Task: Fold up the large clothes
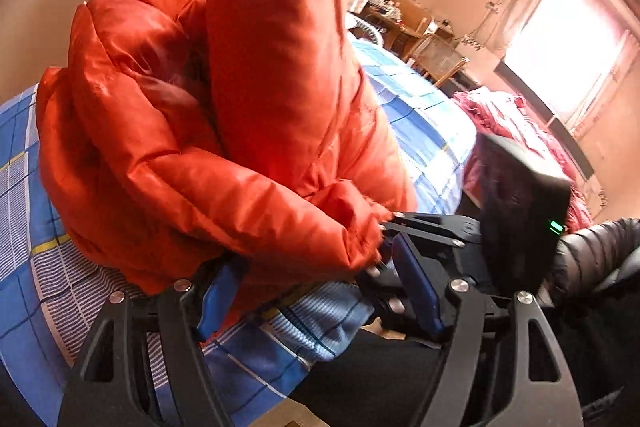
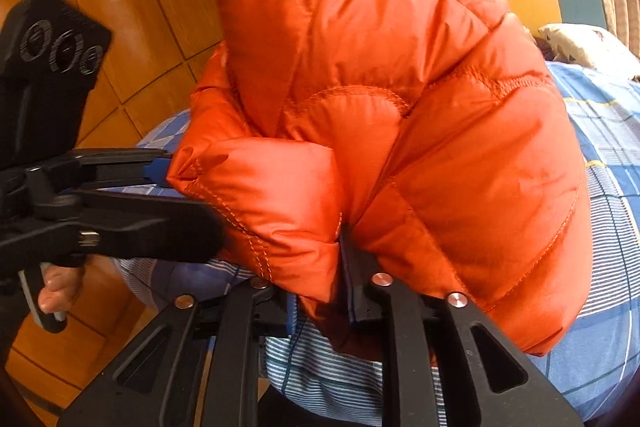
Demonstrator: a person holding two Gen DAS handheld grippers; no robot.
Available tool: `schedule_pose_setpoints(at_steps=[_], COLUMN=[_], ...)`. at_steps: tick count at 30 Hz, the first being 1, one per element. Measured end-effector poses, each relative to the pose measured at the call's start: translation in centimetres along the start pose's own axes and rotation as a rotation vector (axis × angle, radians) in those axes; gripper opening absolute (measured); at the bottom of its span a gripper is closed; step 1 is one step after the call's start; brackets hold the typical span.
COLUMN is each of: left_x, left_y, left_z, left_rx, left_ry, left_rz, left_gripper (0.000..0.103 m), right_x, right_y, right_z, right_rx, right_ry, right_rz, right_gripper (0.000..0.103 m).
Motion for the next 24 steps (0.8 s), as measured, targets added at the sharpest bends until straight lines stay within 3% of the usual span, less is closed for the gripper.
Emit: schedule_pose_setpoints(at_steps=[4, 6, 9, 16, 20, 24], left_x=[1.0, 1.2, 1.6, 2.6, 3.0, 2.9], left_y=[0.5, 0.5, -0.3, 0.3, 0.5, 0.6], left_z=[0.3, 0.3, 0.7, 0.5, 0.8, 1.0], left_rx=[0.000, 0.015, 0.051, 0.088, 0.092, 0.093], left_ry=[-0.043, -0.067, -0.100, -0.136, -0.145, -0.145], left_rz=[0.023, 0.029, 0.048, 0.070, 0.078, 0.085], left_gripper=[0.066, 0.060, 0.054, 0.044, 0.033, 0.033], right_x=[-0.3, -0.2, -0.5, -0.6, -0.4, -0.6], right_y=[0.6, 0.9, 1.4, 2.1, 1.9, 2.2], right_z=[1.9, 2.7, 5.0, 6.7, 6.9, 6.3], right_rx=[0.001, 0.015, 0.006, 0.017, 0.043, 0.048], right_ry=[0.014, 0.003, -0.009, 0.007, 0.012, 0.024], right_rz=[-0.003, 0.004, 0.010, 0.017, 0.022, 0.022], right_gripper=[0.029, 0.044, 0.056, 0.056, 0.056, 0.056])
Point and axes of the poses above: each gripper's, at about its wrist camera, not at the fingertips, and x roughly the way its jaws point, z to its left, y to its underside, the point moved 7 cm from there along x, roughly the way its jaws point, and after that the axes turned 4 degrees about x, right-handed, at the moved point
